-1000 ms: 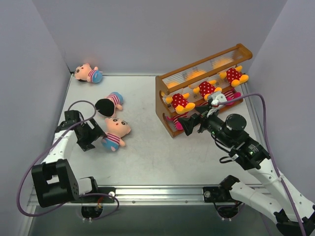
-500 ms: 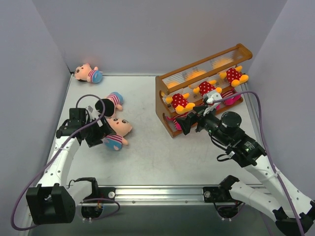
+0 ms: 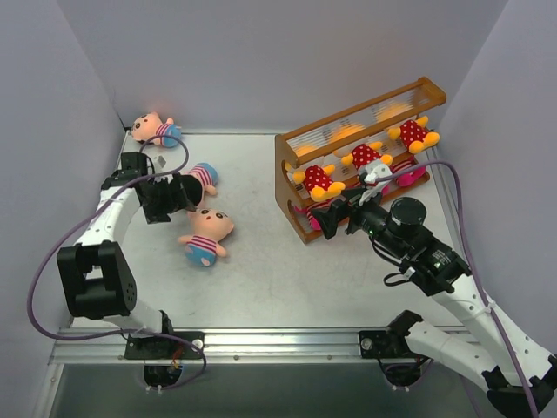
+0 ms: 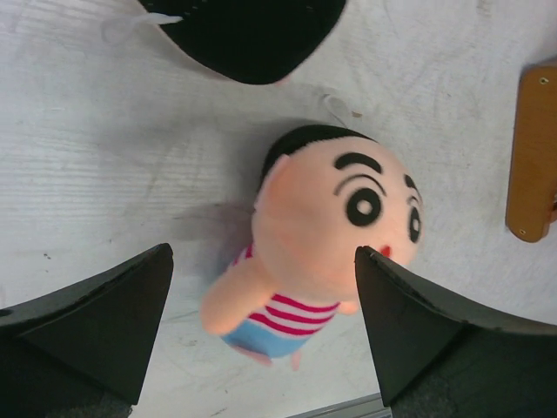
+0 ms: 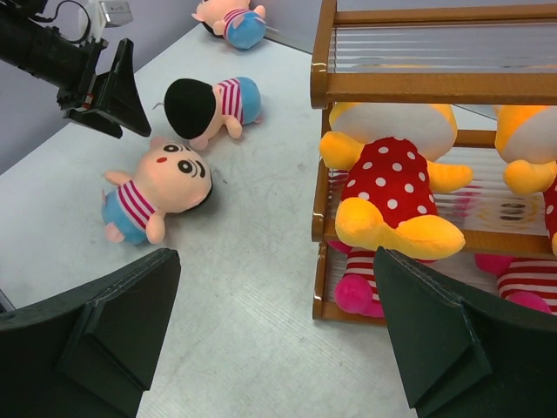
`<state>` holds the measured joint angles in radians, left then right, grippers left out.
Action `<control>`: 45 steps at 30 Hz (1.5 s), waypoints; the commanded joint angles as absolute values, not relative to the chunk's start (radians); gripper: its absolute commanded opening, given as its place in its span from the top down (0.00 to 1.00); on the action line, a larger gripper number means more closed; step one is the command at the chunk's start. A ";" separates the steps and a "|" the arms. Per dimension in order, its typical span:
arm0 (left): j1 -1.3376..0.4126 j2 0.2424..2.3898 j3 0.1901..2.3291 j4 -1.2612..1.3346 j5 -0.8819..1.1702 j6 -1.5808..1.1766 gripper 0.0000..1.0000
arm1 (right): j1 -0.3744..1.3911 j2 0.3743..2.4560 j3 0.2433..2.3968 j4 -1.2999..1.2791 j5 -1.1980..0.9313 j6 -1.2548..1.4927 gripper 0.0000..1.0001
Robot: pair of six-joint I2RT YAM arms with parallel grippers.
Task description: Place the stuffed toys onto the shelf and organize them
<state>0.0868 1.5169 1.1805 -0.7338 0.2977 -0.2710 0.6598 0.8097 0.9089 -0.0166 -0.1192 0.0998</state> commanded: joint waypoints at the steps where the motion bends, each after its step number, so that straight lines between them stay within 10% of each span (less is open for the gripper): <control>1: 0.115 1.566 1.215 -0.678 0.344 -0.215 0.06 | 0.653 0.793 0.945 0.008 -0.107 0.097 0.01; 20: -0.107 1.638 1.016 -0.419 0.394 -0.425 0.00 | 0.655 0.841 0.937 0.028 -0.212 0.101 0.01; 28: -0.113 1.479 0.963 -0.342 0.423 -0.529 0.69 | 0.696 0.848 0.936 0.021 -0.218 0.121 0.01; 45: -0.183 0.804 0.733 -0.109 0.120 -1.136 0.86 | 0.971 1.044 1.008 0.159 -0.072 0.265 0.04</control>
<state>-0.1738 0.8513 0.7433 -0.1982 0.2058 -0.9829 0.9424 0.9958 0.9489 0.0650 -0.1089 0.2024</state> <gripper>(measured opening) 0.349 0.959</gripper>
